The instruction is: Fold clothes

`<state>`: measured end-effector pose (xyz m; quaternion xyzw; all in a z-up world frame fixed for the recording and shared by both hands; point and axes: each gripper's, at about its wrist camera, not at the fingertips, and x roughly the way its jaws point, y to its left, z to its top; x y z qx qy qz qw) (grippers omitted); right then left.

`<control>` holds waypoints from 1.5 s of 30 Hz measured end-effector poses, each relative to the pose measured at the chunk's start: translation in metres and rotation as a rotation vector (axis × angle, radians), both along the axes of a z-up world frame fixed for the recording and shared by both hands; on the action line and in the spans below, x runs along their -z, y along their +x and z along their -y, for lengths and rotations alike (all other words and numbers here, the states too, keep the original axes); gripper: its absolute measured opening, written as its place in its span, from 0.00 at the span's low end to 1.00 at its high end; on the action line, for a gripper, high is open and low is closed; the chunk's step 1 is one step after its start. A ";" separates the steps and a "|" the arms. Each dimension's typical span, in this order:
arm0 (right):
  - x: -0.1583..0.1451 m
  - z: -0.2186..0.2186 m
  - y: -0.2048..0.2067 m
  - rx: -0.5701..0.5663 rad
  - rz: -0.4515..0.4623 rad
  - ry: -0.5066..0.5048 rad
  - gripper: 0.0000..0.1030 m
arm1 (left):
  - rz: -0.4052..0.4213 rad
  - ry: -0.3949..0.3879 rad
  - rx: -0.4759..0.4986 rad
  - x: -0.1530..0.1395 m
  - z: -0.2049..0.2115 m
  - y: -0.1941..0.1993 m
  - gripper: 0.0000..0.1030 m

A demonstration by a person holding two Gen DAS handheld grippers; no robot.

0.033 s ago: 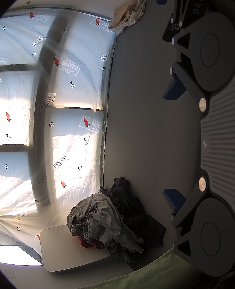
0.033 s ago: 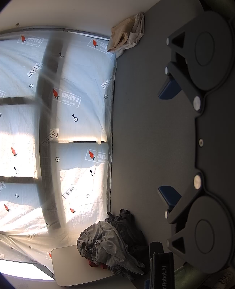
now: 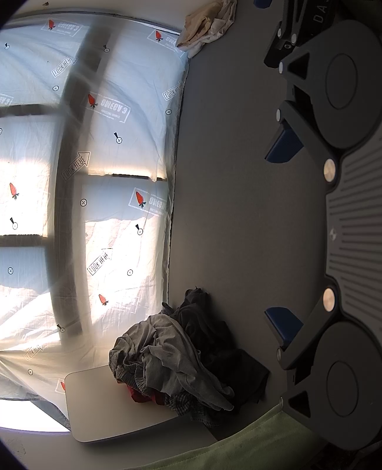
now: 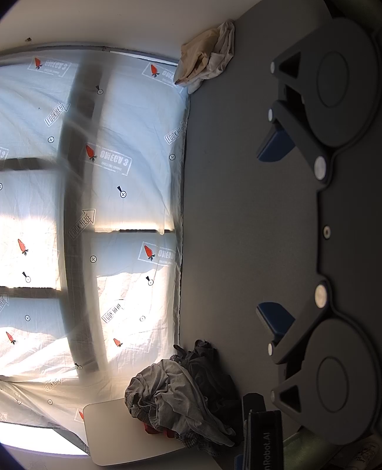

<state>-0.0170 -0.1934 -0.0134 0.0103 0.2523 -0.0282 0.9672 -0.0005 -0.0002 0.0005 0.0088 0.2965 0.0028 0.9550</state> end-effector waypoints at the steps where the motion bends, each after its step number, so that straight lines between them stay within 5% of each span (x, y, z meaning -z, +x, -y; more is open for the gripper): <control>1: 0.000 0.000 0.000 0.001 0.001 -0.001 1.00 | 0.001 0.001 0.001 0.000 0.000 0.000 1.00; 45: 0.002 0.001 -0.001 0.012 0.008 0.004 1.00 | 0.007 0.011 -0.002 -0.005 0.004 0.003 1.00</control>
